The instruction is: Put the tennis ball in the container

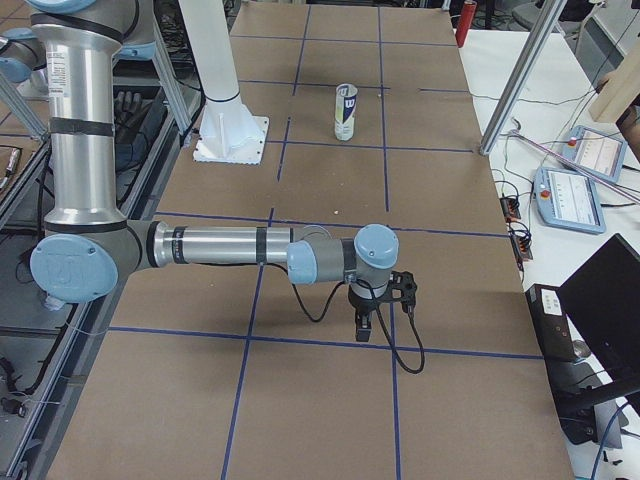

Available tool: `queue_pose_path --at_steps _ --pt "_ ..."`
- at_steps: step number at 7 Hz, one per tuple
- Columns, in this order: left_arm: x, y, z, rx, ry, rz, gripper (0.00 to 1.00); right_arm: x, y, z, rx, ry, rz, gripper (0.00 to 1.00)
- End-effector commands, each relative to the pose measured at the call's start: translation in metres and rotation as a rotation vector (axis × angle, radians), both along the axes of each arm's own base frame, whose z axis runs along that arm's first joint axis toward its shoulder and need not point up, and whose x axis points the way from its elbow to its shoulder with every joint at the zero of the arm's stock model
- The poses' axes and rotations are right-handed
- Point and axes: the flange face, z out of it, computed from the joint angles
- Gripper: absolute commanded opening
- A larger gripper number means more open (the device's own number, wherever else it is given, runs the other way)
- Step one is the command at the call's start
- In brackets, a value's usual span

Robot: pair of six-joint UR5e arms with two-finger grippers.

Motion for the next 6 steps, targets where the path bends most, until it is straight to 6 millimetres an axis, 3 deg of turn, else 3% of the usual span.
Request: queue_pose_path --at_steps 1,2,3,4,6 --pt "0.044 0.012 -0.123 0.028 0.041 -0.097 1.0 0.0 0.0 0.0 0.0 0.0 0.0 1.0" --pt "0.097 0.023 -0.165 0.018 0.076 -0.075 1.0 0.0 0.0 0.0 0.0 0.0 0.0 1.0" --pt "0.139 0.025 -0.22 -0.004 0.122 -0.101 1.0 0.0 0.0 0.0 0.0 0.0 0.0 1.0" --pt "0.17 0.034 -0.254 0.01 0.145 -0.077 1.0 0.0 0.0 0.0 0.0 0.0 0.0 1.0" --pt "0.27 0.053 -0.319 -0.023 0.167 -0.071 1.0 0.0 0.0 0.0 0.0 0.0 0.0 1.0"
